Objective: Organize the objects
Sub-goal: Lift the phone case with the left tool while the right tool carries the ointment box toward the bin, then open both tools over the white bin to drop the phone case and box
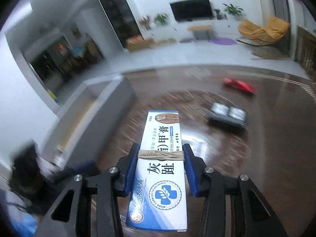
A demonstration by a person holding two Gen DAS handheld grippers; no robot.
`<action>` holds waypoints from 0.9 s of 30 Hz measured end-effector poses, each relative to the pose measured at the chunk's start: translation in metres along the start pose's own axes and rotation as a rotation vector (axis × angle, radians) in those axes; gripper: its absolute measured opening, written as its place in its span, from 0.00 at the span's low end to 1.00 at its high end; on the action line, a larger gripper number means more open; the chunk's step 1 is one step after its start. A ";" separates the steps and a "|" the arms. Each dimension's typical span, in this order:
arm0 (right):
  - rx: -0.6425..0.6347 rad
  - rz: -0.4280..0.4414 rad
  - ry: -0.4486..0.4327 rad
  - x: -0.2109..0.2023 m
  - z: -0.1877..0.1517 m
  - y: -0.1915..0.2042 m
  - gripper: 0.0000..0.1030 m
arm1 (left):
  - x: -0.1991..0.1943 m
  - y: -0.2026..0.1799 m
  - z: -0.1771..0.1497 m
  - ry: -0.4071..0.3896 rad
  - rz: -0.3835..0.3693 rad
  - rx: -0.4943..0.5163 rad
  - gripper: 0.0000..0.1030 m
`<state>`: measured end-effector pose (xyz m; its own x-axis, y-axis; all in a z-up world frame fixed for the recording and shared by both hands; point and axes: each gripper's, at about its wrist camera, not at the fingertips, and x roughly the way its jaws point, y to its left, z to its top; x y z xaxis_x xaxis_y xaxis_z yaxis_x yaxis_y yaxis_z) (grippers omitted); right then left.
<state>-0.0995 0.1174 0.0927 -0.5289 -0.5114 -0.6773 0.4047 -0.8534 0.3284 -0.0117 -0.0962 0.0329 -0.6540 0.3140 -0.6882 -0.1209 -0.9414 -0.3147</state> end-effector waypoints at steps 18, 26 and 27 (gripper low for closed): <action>0.034 -0.095 -0.050 -0.062 -0.041 -0.045 0.43 | 0.123 -0.100 -0.048 0.191 0.160 0.339 0.72; 0.002 -0.066 -0.065 -0.061 -0.028 -0.028 0.43 | 0.046 -0.064 -0.026 0.026 0.046 0.146 0.71; -0.009 -0.037 -0.068 -0.056 -0.022 -0.016 0.43 | 0.024 -0.052 -0.020 -0.017 0.027 0.100 0.71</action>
<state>-0.0601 0.1615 0.1107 -0.5927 -0.4856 -0.6426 0.3903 -0.8711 0.2982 -0.0062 -0.0370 0.0196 -0.6704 0.2870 -0.6842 -0.1763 -0.9574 -0.2288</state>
